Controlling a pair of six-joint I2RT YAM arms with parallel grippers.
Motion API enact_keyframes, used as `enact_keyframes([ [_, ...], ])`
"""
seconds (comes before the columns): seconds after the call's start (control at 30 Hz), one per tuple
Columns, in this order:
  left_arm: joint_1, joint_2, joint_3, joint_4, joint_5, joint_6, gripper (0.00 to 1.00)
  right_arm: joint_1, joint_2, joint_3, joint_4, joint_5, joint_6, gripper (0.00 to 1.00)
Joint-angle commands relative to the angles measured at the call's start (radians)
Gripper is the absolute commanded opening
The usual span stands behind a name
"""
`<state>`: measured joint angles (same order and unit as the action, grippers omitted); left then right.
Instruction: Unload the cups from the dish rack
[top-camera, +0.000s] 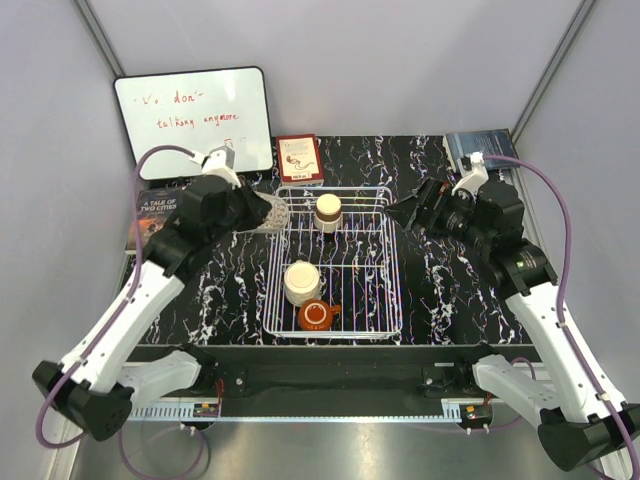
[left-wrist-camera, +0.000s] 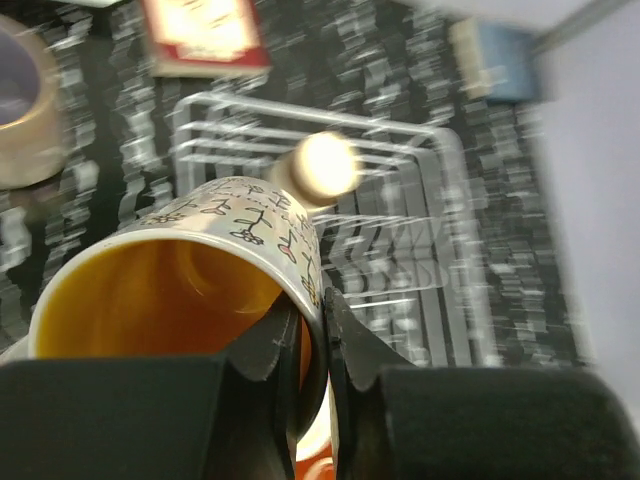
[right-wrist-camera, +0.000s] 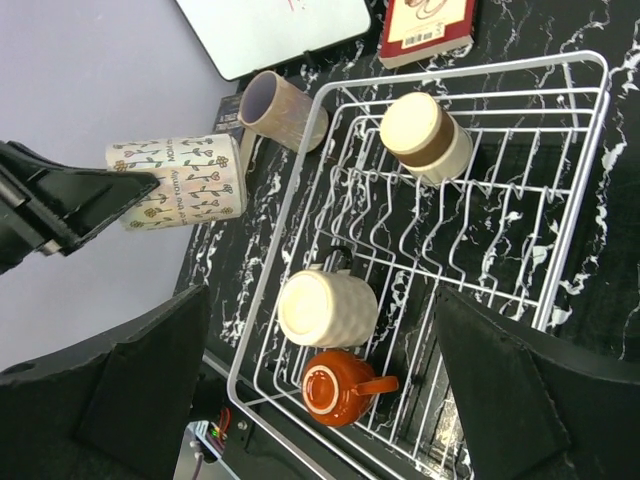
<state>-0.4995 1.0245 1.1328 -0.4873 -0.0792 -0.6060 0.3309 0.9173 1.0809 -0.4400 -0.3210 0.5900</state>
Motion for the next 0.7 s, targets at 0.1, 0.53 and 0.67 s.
enact_keyframes([
  [0.1, 0.018, 0.134, 0.122, -0.158, -0.290, 0.159, 0.00, 0.029, -0.012, -0.013, -0.002, 0.048, -0.055, 1.00],
  [0.53, 0.116, 0.440, 0.258, -0.275, -0.151, 0.293, 0.00, 0.060, -0.015, -0.027, -0.019, 0.071, -0.084, 1.00],
  [0.67, 0.148, 0.496, 0.272, -0.260, -0.102, 0.301, 0.00, 0.063, -0.018, -0.042, -0.023, 0.079, -0.093, 1.00],
])
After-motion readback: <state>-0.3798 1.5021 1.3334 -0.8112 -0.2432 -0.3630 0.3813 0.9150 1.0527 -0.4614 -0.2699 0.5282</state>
